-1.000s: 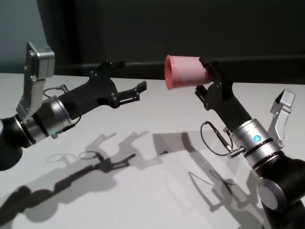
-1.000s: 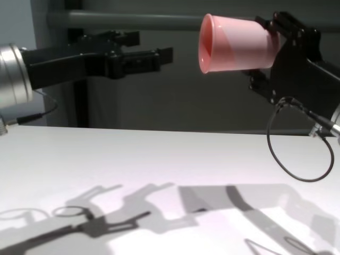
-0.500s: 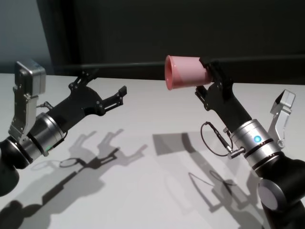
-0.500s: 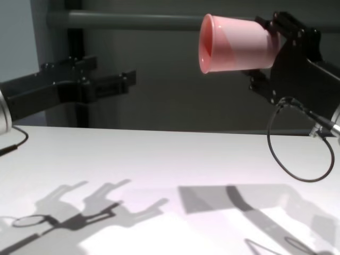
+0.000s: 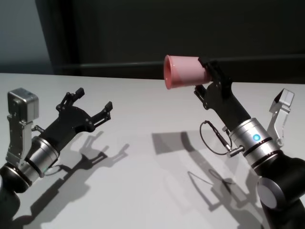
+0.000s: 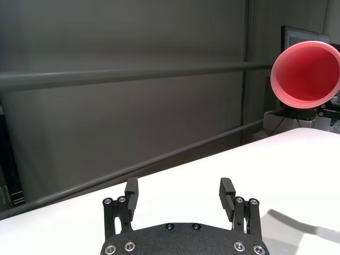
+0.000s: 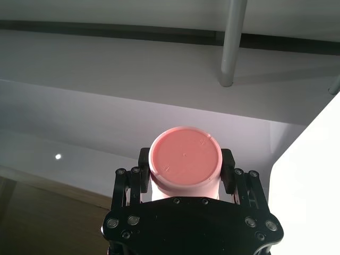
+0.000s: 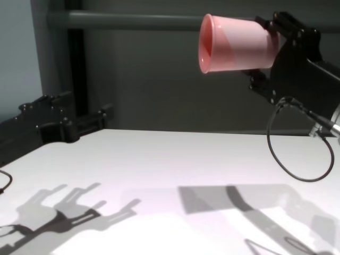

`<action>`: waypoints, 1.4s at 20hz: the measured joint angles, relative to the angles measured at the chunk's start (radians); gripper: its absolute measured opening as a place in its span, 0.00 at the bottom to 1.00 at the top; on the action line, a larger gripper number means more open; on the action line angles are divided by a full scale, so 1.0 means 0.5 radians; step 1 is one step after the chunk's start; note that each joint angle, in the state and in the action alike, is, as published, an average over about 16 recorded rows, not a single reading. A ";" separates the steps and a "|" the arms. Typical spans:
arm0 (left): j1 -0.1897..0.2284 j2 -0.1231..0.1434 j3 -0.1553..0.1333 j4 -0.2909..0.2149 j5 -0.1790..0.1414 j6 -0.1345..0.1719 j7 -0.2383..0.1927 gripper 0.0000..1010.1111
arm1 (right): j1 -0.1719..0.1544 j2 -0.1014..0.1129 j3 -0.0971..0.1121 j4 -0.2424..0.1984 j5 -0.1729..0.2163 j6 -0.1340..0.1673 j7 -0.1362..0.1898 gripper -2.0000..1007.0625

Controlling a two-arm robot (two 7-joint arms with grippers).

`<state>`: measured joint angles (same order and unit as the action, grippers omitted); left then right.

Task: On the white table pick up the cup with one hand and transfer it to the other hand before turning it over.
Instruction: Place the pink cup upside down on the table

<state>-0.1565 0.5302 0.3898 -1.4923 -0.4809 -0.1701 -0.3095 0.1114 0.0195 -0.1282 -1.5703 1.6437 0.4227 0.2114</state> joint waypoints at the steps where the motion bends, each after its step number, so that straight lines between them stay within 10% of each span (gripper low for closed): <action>1: 0.012 -0.006 -0.003 0.010 0.012 -0.014 0.007 0.99 | 0.000 0.000 0.000 0.000 0.000 0.000 0.000 0.75; 12: 0.051 -0.055 0.004 0.134 0.122 -0.105 -0.019 0.99 | 0.000 0.000 0.000 0.000 0.000 0.000 0.000 0.75; 28: 0.034 -0.105 0.003 0.252 0.119 -0.102 -0.095 0.99 | -0.003 0.008 -0.003 -0.002 -0.005 -0.024 -0.001 0.75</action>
<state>-0.1392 0.4778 0.3910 -1.3665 -0.4212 -0.2212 -0.3569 0.1097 0.0235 -0.1296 -1.5715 1.6411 0.4107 0.2108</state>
